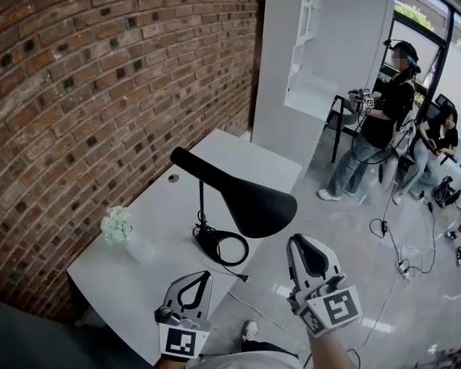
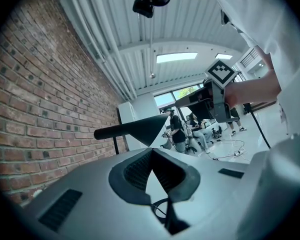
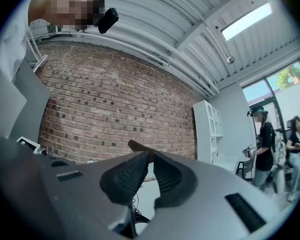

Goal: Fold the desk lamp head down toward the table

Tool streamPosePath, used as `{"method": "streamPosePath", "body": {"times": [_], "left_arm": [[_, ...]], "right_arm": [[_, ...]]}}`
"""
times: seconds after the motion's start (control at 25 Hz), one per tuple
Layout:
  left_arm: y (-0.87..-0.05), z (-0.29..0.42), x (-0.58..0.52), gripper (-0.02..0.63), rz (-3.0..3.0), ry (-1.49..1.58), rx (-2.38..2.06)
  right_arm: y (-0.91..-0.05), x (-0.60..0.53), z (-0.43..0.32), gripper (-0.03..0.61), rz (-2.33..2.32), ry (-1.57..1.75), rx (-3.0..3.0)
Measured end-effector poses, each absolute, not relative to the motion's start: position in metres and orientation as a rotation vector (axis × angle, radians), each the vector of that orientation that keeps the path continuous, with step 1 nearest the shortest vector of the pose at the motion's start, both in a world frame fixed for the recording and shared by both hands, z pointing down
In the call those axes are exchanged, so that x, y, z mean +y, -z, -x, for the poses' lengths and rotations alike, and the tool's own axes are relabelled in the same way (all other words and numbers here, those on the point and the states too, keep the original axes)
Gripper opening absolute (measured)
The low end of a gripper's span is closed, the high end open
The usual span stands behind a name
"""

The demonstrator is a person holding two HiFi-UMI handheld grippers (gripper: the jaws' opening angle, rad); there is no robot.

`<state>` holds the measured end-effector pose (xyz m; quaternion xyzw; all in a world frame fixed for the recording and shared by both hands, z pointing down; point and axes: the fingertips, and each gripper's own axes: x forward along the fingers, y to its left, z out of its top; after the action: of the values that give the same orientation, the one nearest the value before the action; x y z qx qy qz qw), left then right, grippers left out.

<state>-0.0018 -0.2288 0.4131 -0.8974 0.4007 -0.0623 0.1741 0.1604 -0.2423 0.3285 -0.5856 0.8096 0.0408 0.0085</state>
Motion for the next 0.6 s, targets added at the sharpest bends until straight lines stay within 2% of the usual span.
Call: {"method": "streamPosePath", "body": {"times": [0.6], "left_arm": [[-0.4, 0.009, -0.24, 0.008, 2.511, 0.184, 1.145]], "right_arm": [[-0.308, -0.275, -0.16, 0.02, 1.821, -0.205, 2.547]]}}
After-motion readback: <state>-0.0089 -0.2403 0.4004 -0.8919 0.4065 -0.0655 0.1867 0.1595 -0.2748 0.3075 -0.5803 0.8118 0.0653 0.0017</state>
